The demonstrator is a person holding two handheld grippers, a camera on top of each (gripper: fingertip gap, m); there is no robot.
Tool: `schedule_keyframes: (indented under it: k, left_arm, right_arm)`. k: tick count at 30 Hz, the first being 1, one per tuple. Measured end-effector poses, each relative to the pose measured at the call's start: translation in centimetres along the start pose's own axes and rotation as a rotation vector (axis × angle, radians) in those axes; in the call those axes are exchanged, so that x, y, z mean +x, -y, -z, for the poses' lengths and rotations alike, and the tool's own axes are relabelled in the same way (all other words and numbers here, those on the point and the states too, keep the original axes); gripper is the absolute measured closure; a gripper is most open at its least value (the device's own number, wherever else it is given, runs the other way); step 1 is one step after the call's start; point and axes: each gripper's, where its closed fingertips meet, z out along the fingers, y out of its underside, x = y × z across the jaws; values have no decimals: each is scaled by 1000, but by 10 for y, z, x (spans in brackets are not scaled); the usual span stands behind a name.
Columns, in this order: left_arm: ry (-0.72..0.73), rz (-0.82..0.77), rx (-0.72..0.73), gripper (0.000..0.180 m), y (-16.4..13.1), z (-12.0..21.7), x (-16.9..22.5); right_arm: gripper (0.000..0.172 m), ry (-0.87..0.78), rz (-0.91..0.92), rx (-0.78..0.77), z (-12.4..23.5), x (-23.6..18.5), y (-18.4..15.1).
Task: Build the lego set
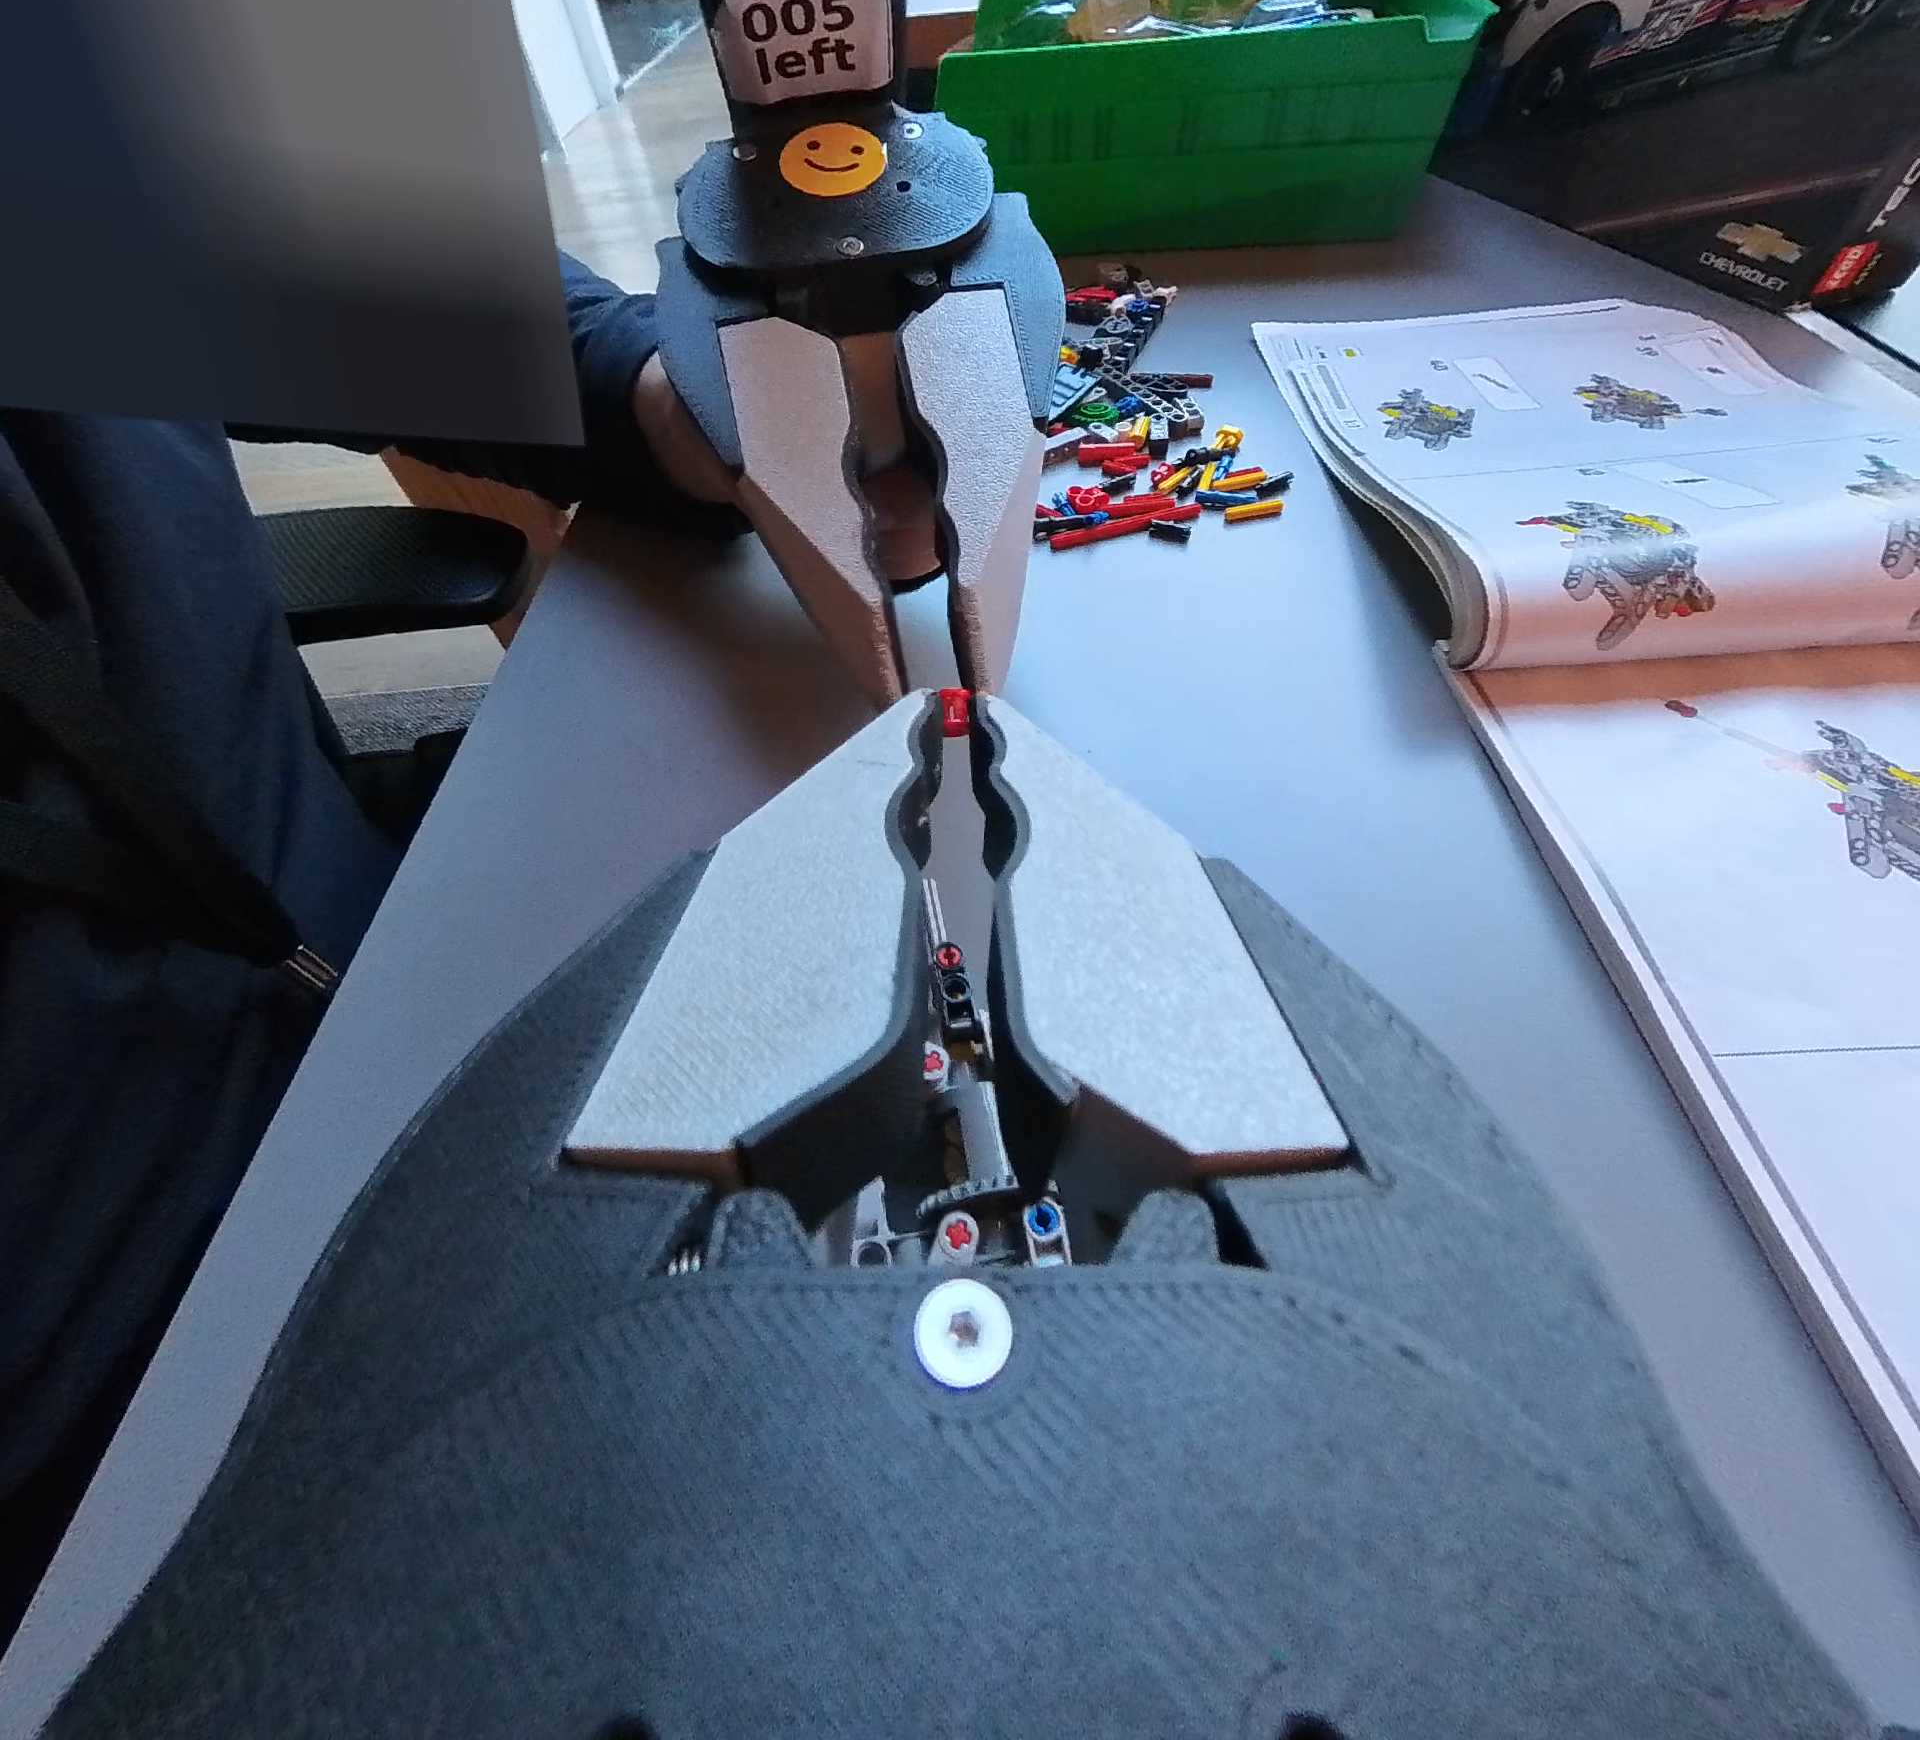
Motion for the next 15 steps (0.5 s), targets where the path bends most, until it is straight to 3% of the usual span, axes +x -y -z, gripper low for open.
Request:
schedule_keyframes:
  k: [15]
  left_arm:
    - [24,-22,-10,177,-2,1,-3]
  right_arm:
    - [170,6,-24,-19,-2,0,-4]
